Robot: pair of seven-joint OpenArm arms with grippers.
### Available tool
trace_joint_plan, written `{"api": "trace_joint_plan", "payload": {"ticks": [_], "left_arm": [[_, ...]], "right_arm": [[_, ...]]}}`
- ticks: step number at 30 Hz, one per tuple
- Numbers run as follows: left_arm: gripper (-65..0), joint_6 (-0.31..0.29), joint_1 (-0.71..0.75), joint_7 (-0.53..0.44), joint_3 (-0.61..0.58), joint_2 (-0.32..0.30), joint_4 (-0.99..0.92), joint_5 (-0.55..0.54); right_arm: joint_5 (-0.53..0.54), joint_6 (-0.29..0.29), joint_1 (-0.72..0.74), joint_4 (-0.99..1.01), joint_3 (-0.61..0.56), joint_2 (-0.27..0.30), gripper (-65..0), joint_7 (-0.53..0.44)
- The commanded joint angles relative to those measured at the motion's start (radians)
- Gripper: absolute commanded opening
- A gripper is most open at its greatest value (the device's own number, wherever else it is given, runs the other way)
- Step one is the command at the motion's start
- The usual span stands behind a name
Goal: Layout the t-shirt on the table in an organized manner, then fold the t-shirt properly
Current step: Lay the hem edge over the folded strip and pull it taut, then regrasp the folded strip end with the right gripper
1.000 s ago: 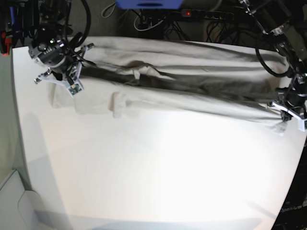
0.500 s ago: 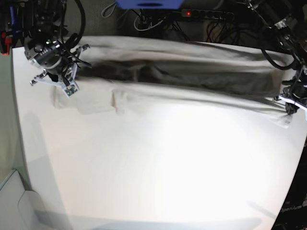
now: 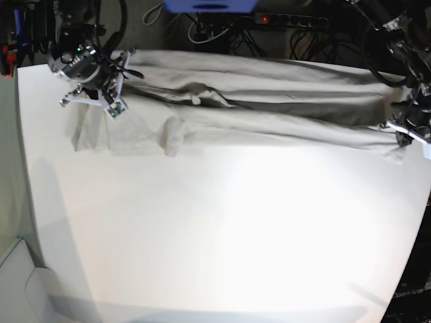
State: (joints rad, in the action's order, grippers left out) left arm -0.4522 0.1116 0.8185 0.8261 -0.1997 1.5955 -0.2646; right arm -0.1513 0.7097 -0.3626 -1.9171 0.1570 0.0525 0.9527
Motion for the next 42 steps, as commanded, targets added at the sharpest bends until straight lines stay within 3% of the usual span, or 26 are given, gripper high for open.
{"api": "trace_joint_plan", "payload": {"ticks": [1,16,20,24,27,42], "left_arm": [[-64.9,0.003,-0.01,-0.021,0.003,-0.016,-0.007,-0.011],[-63.4,0.003,0.069,-0.023,0.005,-0.024,-0.05,-0.009],[-51.5,0.005,0.073,-0.021,0.008,-0.025,-0.076,-0.008],[-33.5,0.005,0.073,-0.021,0.005,-0.017,-0.083,0.077],[-26.9,0.005,0.072,-0.021,0.009,-0.016,-0.08,0.104],[-26.5,0.005,0.07,-0.021,0.009,-0.016,-0.083,0.101]], "right_arm": [[0.002,-0.012,0.004,-0.005,0.006,0.007,-65.0,-0.014],[0.0,-0.012,0.043,0.049,0.01,0.011,-65.0,-0.051],[0.0,-0.012,0.043,0.055,0.01,0.011,-65.0,-0.051],[0.0,-0.012,0.043,0.055,0.01,0.011,-65.0,-0.051],[0.0,-0.012,0.043,0.055,0.01,0.011,-65.0,-0.051],[-0.001,-0.012,0.063,0.047,0.01,0.02,-65.0,-0.045]]}}
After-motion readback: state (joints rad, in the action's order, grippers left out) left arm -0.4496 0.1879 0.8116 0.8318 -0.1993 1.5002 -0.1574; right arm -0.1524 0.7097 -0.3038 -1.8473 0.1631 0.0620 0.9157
